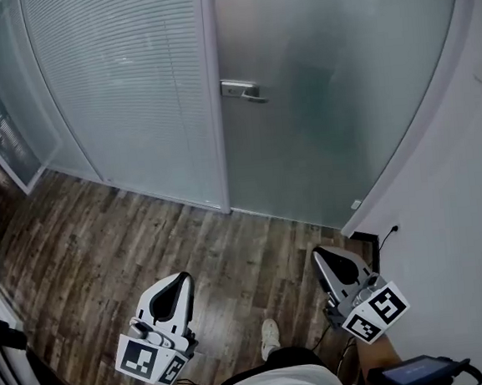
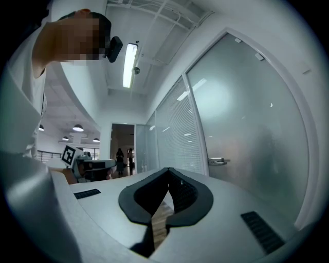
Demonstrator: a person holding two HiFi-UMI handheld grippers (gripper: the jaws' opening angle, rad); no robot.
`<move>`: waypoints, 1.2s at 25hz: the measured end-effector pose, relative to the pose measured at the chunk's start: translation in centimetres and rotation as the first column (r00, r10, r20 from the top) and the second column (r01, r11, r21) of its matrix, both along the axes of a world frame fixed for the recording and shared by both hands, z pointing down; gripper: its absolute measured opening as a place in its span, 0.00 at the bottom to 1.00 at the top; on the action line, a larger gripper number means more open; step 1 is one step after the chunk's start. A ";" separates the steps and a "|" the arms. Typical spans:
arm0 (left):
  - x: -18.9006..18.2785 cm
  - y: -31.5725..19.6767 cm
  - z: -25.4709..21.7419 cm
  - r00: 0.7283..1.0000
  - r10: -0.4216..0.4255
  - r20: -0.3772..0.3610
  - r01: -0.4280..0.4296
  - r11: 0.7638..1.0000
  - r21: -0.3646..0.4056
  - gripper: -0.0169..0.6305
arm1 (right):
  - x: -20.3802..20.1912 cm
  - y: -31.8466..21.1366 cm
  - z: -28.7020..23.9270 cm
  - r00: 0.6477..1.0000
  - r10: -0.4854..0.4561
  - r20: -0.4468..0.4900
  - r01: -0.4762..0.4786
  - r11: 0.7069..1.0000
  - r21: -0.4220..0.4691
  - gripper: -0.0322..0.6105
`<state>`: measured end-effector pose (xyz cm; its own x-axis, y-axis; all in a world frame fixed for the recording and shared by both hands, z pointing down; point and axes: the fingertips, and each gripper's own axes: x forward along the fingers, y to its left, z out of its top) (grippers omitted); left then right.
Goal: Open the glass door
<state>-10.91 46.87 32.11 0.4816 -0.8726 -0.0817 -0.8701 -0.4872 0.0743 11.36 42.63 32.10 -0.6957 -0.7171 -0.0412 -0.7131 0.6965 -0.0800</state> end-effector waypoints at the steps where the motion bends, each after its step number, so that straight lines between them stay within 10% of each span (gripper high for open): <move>1: 0.4 -1.5 -0.3 1.000 -0.011 -0.001 0.011 1.000 -0.002 0.03 | 0.5 -1.7 -0.2 1.000 -0.009 -0.002 0.009 1.000 -0.001 0.05; 16: 4.4 -17.9 -1.8 0.999 -0.050 0.020 0.051 0.999 -0.016 0.03 | 2.8 -19.7 -0.4 0.996 -0.080 0.029 0.080 0.996 -0.031 0.05; 30: 0.2 -37.0 -2.8 0.998 0.063 0.006 -0.063 0.998 0.007 0.03 | -2.5 -36.8 -1.6 1.000 -0.019 -0.022 0.019 1.000 -0.021 0.05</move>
